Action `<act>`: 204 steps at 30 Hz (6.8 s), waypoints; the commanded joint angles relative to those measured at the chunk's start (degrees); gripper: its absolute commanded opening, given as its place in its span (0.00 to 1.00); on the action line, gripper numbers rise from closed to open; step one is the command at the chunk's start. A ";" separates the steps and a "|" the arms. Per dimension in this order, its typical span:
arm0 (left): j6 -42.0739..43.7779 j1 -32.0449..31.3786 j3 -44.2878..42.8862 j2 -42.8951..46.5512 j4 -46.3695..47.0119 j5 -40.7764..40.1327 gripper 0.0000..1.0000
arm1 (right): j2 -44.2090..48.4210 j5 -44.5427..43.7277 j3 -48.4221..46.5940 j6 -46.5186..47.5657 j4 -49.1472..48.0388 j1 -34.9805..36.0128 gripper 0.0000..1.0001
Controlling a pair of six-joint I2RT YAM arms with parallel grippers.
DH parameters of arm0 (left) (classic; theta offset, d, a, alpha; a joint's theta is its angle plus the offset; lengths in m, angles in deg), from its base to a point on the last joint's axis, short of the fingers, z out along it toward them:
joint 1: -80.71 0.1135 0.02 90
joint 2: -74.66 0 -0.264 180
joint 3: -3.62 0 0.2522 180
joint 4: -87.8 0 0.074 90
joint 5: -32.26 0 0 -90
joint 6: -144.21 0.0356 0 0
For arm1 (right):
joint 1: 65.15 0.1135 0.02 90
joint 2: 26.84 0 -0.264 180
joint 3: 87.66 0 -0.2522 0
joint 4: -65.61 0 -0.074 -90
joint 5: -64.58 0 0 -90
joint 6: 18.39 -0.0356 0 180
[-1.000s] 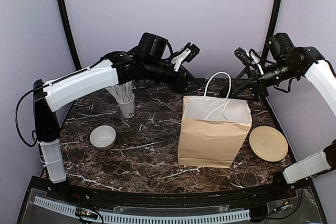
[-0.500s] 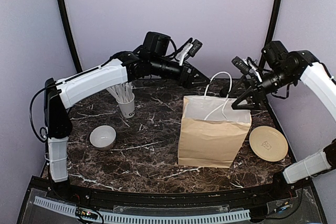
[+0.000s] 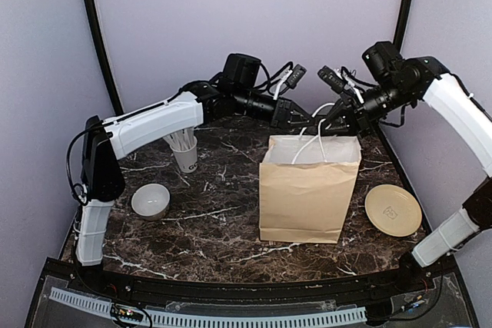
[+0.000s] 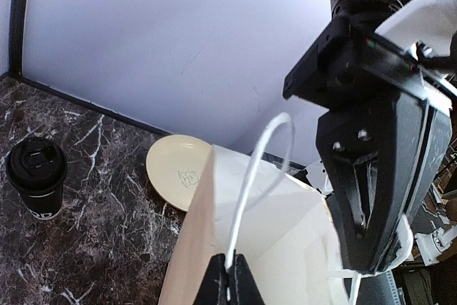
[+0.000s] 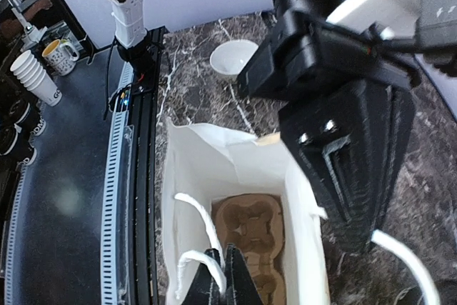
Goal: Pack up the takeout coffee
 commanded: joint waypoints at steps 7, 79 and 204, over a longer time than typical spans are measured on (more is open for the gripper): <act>5.81 -0.05 -2.60 16.19 -8.39 -11.51 0.00 | -1.69 4.73 -18.18 -4.68 -7.96 1.02 0.00; -7.39 -8.51 14.65 11.79 9.73 -28.86 0.62 | 6.28 -9.54 0.51 -4.71 -14.70 -30.54 0.80; 11.56 5.62 20.68 29.54 -21.34 -27.03 0.10 | -16.54 -22.47 -19.58 5.95 3.33 -13.36 0.54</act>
